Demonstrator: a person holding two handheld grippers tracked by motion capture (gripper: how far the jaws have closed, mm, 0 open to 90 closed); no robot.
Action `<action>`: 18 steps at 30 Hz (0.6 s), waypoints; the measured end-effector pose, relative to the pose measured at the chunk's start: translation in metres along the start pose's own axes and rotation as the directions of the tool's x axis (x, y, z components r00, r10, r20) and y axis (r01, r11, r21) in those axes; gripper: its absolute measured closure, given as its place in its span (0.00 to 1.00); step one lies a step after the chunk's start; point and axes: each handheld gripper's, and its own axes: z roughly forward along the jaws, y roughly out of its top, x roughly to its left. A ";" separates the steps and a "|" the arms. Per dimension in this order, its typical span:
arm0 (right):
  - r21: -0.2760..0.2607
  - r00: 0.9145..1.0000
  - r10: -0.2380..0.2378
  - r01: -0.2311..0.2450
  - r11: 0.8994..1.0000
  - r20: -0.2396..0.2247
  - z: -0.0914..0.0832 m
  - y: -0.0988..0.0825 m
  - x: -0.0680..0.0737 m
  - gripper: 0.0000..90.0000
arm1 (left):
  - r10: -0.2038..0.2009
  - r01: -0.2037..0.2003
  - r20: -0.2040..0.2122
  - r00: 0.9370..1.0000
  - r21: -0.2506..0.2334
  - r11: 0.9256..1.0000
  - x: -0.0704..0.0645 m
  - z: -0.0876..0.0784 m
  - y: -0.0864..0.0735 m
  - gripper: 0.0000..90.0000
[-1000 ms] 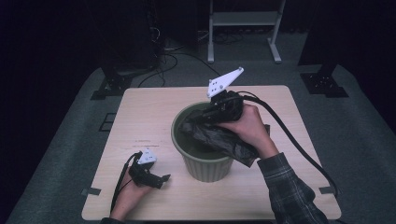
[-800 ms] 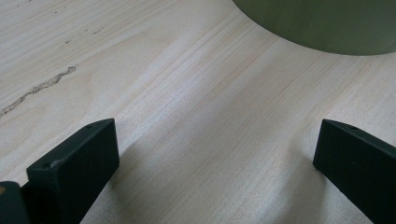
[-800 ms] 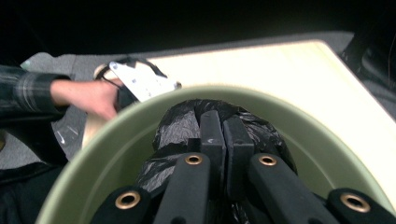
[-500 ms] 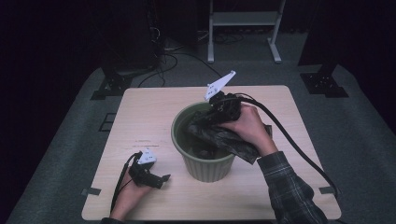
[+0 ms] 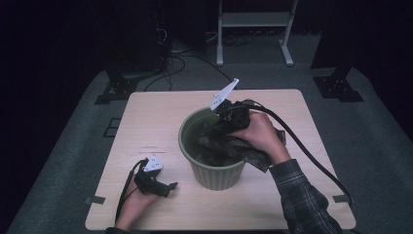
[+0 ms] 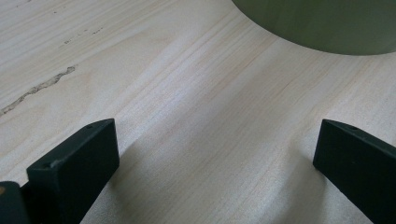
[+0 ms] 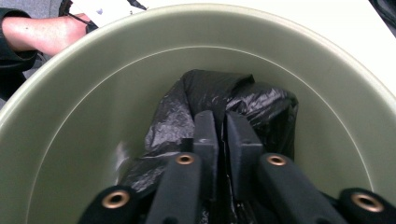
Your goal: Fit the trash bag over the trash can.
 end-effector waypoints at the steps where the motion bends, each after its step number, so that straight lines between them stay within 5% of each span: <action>1: -0.003 1.000 0.008 -0.008 1.000 0.001 0.000 0.000 0.000 0.88 | -0.001 0.001 -0.001 1.000 0.000 1.000 0.000 0.000 0.000 0.00; 6: -0.017 1.000 0.016 -0.016 1.000 0.010 -0.003 0.000 -0.001 0.68 | 0.002 -0.002 0.008 1.000 -0.008 1.000 -0.002 -0.001 0.001 0.00; 14: -0.038 0.995 0.068 -0.065 0.997 0.075 -0.011 0.001 -0.003 0.17 | 0.025 -0.022 0.042 0.999 -0.066 0.998 -0.007 -0.021 0.017 0.00; 18: -0.091 0.992 0.090 -0.082 0.992 0.083 -0.018 0.002 -0.006 0.06 | 0.039 -0.032 0.059 0.997 -0.113 0.993 -0.004 -0.038 0.028 0.00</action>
